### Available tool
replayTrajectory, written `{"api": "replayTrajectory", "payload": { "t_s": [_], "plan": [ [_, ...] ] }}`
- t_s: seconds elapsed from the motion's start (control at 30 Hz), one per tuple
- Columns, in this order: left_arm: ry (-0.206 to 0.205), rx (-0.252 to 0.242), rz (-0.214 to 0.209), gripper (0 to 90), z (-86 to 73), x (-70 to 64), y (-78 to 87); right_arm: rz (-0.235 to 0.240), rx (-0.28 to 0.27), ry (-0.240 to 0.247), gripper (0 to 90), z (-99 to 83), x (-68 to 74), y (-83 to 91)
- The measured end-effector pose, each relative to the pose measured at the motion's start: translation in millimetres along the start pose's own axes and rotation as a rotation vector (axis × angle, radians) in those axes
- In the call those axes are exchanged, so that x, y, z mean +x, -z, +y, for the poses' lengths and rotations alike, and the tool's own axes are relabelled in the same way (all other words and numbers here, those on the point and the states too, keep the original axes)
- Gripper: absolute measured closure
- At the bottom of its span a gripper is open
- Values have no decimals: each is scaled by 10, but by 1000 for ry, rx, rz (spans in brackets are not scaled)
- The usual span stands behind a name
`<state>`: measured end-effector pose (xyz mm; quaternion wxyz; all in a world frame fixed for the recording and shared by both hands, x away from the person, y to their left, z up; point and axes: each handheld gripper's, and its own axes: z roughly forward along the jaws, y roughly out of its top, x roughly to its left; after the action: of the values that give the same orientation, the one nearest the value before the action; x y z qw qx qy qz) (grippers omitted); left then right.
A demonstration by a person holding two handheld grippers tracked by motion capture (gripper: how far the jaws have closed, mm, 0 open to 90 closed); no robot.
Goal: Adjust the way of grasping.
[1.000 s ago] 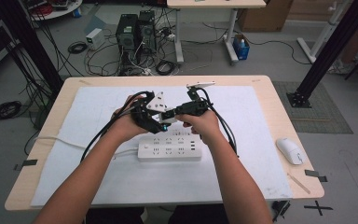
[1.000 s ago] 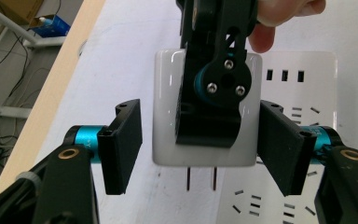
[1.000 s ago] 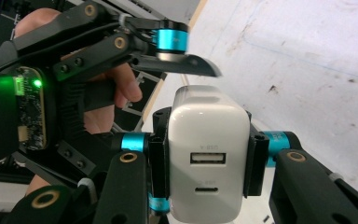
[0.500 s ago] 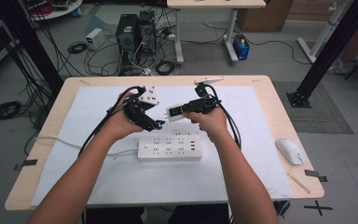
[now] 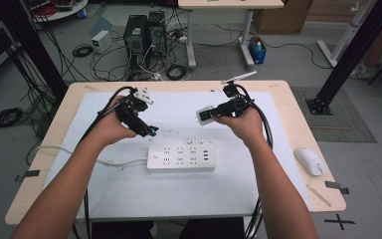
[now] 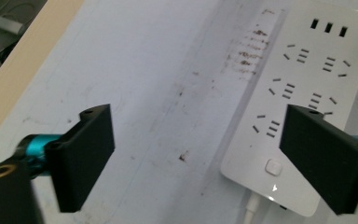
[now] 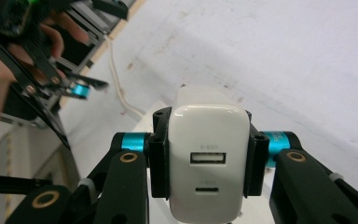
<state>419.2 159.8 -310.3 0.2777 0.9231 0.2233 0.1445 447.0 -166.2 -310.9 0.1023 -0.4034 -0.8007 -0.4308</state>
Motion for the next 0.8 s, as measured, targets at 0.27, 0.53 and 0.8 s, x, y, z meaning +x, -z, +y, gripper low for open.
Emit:
{"api": "replayTrajectory", "payload": {
  "t_s": [0.27, 0.53, 0.8],
  "plan": [
    [36, 104, -5, 41, -8, 125, 151, -101, 54, 72, 622, 77, 78, 244],
    [52, 223, -6, 17, -28, 319, 272, -151, 78, 102, 622, 72, 87, 450],
    [31, 273, -34, 17, -41, 451, 230, -185, 108, 96, 622, 37, 14, 516]
  ]
}}
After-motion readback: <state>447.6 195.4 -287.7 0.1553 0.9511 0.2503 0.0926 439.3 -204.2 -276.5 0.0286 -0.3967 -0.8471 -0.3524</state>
